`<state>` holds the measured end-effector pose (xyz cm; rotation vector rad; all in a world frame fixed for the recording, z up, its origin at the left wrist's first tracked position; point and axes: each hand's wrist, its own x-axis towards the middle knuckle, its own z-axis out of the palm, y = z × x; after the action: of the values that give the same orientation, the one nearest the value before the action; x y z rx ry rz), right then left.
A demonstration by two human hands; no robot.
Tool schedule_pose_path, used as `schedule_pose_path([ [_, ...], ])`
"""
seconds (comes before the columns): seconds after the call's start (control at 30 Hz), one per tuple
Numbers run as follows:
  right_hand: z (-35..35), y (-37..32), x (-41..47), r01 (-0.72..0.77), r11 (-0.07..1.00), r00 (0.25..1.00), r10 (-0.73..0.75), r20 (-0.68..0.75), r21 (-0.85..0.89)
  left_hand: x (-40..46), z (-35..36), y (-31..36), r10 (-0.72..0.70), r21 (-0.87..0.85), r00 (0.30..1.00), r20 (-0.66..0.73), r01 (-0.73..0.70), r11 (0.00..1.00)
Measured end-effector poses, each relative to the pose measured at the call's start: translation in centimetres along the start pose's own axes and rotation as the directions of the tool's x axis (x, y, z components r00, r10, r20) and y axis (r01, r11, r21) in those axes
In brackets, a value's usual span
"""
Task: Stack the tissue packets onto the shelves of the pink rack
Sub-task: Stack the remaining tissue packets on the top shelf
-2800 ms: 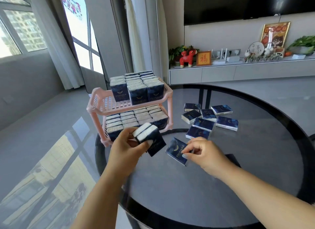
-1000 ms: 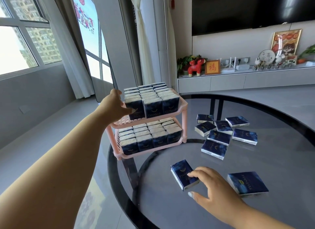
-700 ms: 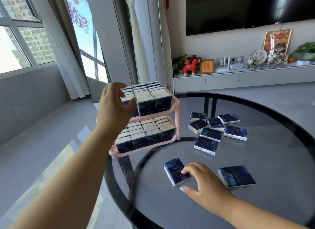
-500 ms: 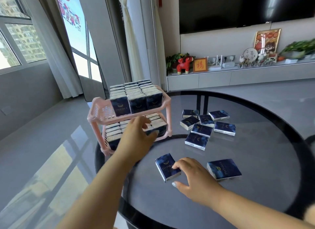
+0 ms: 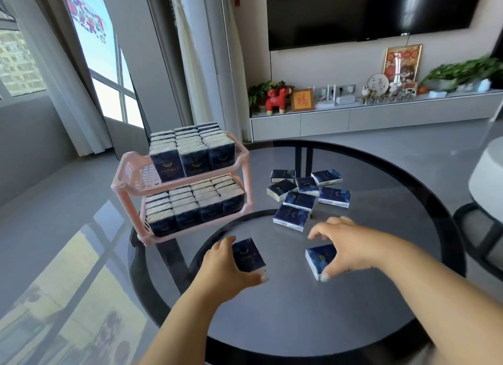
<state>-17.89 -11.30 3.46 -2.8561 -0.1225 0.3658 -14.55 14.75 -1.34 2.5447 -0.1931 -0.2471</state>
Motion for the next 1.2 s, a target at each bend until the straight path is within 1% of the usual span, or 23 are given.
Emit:
schedule_pose_path([
  [0.07, 0.0, 0.5, -0.1, -0.015, 0.996, 0.994, 0.024, 0.106, -0.083, 0.3, 0.3, 0.0, 0.003, 0.059, 1.0, -0.008, -0.002, 0.998],
  [0.1, 0.1, 0.6, 0.0, -0.013, 0.995, 0.992, 0.026, 0.127, -0.103, 0.4, 0.3, 0.0, 0.005, 0.06, 1.0, -0.019, -0.003, 0.998],
  [0.17, 0.4, 0.6, 0.2, -0.002, 0.997, 0.995, 0.01, 0.1, -0.082, 0.2, 0.2, 0.3, -0.007, -0.003, 0.999, -0.04, 0.007, 1.0],
  [0.2, 0.5, 0.6, 0.4, -0.006, 1.0, 0.998, 0.007, 0.064, -0.014, 0.1, 0.0, 0.5, -0.018, -0.068, 0.998, -0.055, 0.014, 0.998],
  [0.23, 0.4, 0.5, 0.5, -0.012, 0.992, 0.999, 0.008, 0.036, 0.128, -0.1, -0.1, 0.6, -0.031, -0.159, 0.997, -0.071, 0.019, 0.987],
  [0.27, 0.2, 0.4, 0.6, -0.014, 0.939, 1.0, 0.007, 0.022, 0.345, -0.2, -0.2, 0.8, -0.045, -0.282, 0.996, -0.083, 0.02, 0.959],
  [0.3, 0.0, 0.2, 0.7, -0.01, 0.804, 1.0, -0.006, 0.024, 0.595, -0.3, -0.3, 0.9, -0.059, -0.431, 0.995, -0.079, 0.019, 0.902],
  [0.33, -0.2, -0.1, 0.7, -0.011, 0.584, 0.999, -0.025, 0.032, 0.812, -0.5, -0.4, 1.1, -0.07, -0.586, 0.996, -0.05, 0.028, 0.81],
  [0.37, -0.3, -0.4, 0.8, -0.027, 0.328, 0.998, -0.04, 0.042, 0.944, -0.8, -0.5, 1.3, -0.073, -0.716, 0.997, -0.005, 0.047, 0.696],
  [0.4, -0.3, -0.7, 0.9, -0.057, 0.106, 0.997, -0.049, 0.063, 0.993, -0.9, -0.5, 1.4, -0.073, -0.803, 0.997, 0.036, 0.072, 0.591],
  [0.43, -0.2, -1.1, 0.8, -0.093, -0.04, 0.995, -0.052, 0.091, 0.995, -1.0, -0.5, 1.5, -0.072, -0.858, 0.995, 0.07, 0.097, 0.504],
  [0.47, 0.1, -1.4, 0.9, -0.116, -0.113, 0.993, -0.042, 0.112, 0.987, -1.2, -0.5, 1.6, -0.068, -0.891, 0.993, 0.1, 0.12, 0.437],
  [0.5, 0.5, -1.7, 0.9, -0.118, -0.137, 0.993, -0.03, 0.115, 0.984, -1.3, -0.5, 1.7, -0.064, -0.91, 0.99, 0.126, 0.142, 0.39],
  [0.63, 1.8, -3.0, 1.0, -0.006, -0.125, 0.996, 0.083, 0.016, 0.992, -1.7, -0.4, 2.1, -0.025, -0.951, 0.983, 0.184, 0.184, 0.25],
  [0.7, 2.4, -3.4, 1.0, 0.045, -0.09, 0.99, 0.134, -0.033, 0.995, -1.9, -0.1, 2.6, -0.032, -0.96, 0.985, 0.172, 0.175, 0.218],
  [0.73, 2.8, -3.7, 1.0, 0.056, -0.071, 0.99, 0.135, -0.046, 0.996, -2.0, 0.1, 2.9, -0.044, -0.957, 0.987, 0.157, 0.164, 0.239],
  [0.8, 3.7, -4.4, 1.2, 0.063, -0.032, 0.992, 0.115, -0.059, 0.998, -2.2, 0.6, 3.3, -0.059, -0.933, 0.99, 0.126, 0.139, 0.333],
  [0.87, 4.6, -5.2, 1.2, 0.071, 0.045, 0.994, 0.078, -0.074, 0.996, -2.5, 1.0, 3.7, -0.024, -0.911, 0.993, 0.113, 0.113, 0.396],
  [1.0, 5.6, -5.9, 1.1, 0.154, 0.289, 0.984, 0.037, -0.172, 0.945, -3.0, 1.3, 4.4, 0.072, -0.917, 0.991, 0.11, 0.073, 0.393],
  [1.07, 5.6, -6.2, 1.0, 0.204, 0.361, 0.975, 0.012, -0.223, 0.91, -2.9, 1.4, 4.4, 0.098, -0.913, 0.992, 0.083, 0.036, 0.407],
  [1.13, 5.8, -6.1, 1.0, 0.241, 0.375, 0.968, -0.03, -0.248, 0.895, -2.7, 1.5, 4.1, 0.102, -0.883, 0.994, 0.046, -0.008, 0.47],
  [1.17, 5.9, -6.1, 1.0, 0.241, 0.349, 0.97, -0.058, -0.235, 0.906, -2.7, 1.4, 4.0, 0.104, -0.863, 0.994, 0.027, -0.03, 0.504],
  [1.2, 6.0, -6.2, 1.0, 0.232, 0.299, 0.972, -0.092, -0.214, 0.926, -2.8, 1.3, 4.0, 0.113, -0.844, 0.994, 0.009, -0.053, 0.534],
])
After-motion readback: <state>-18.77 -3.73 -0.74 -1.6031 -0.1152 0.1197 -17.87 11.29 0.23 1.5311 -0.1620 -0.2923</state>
